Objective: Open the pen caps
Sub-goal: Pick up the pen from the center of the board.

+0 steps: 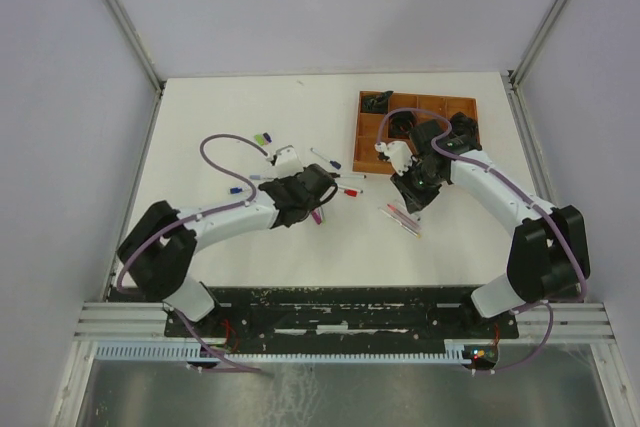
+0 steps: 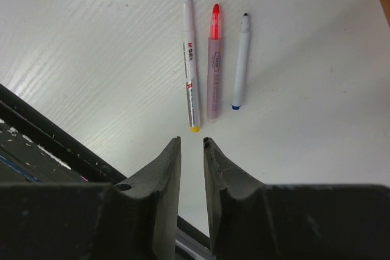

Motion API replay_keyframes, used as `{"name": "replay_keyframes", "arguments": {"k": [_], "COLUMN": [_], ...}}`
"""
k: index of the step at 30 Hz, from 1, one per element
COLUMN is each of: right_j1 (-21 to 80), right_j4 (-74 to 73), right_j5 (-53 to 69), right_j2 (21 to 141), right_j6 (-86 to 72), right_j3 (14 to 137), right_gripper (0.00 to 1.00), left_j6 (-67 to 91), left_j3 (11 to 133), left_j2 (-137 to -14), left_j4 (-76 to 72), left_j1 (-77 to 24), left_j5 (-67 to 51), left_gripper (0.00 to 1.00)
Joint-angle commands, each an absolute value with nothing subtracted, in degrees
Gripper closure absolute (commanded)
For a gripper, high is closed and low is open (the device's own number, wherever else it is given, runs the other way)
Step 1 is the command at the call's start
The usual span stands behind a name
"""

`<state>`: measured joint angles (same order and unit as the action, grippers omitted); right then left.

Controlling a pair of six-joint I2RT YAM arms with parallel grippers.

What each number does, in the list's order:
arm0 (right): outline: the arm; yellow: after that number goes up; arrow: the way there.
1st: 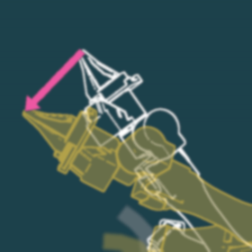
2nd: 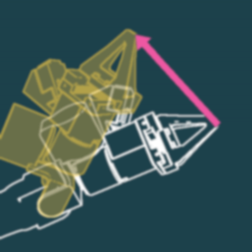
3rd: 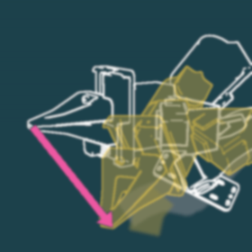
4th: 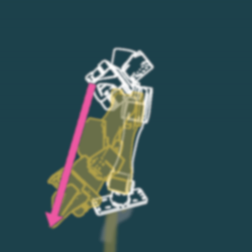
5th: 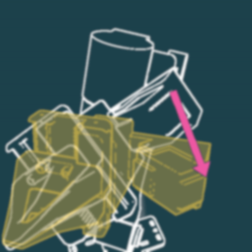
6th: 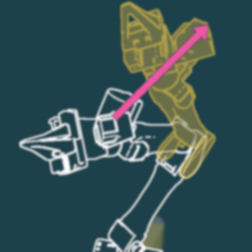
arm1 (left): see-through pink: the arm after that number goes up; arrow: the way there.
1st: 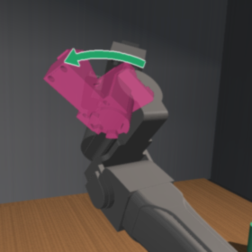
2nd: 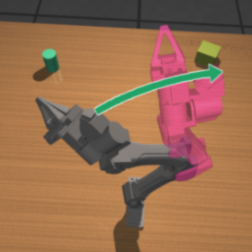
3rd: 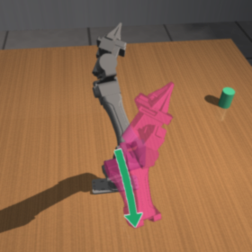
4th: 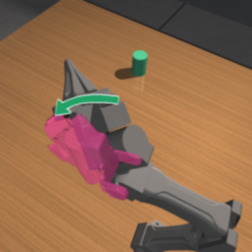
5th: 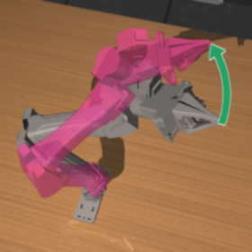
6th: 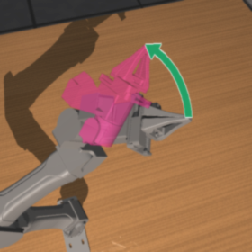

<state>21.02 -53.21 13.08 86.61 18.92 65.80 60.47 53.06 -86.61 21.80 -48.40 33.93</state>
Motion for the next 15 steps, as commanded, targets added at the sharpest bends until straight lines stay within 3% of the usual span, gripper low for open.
{"name": "replay_keyframes", "arguments": {"k": [1, 15], "right_j1": [20.76, 20.7], "right_j4": [-52.22, -52.29], "right_j5": [14.14, 14.4], "right_j2": [84.41, 84.07], "right_j6": [19.36, 19.55], "right_j3": [67.97, 67.93], "right_gripper": [0.71, 0.71], "left_j6": [64.97, 63.69], "left_j3": [59.87, 64.84], "left_j2": [-92.98, -104.1], "left_j4": [30.85, 29.55], "left_j1": [-48.57, -47.71], "left_j5": [41.76, 39.17], "left_gripper": [0.57, 0.61]}}
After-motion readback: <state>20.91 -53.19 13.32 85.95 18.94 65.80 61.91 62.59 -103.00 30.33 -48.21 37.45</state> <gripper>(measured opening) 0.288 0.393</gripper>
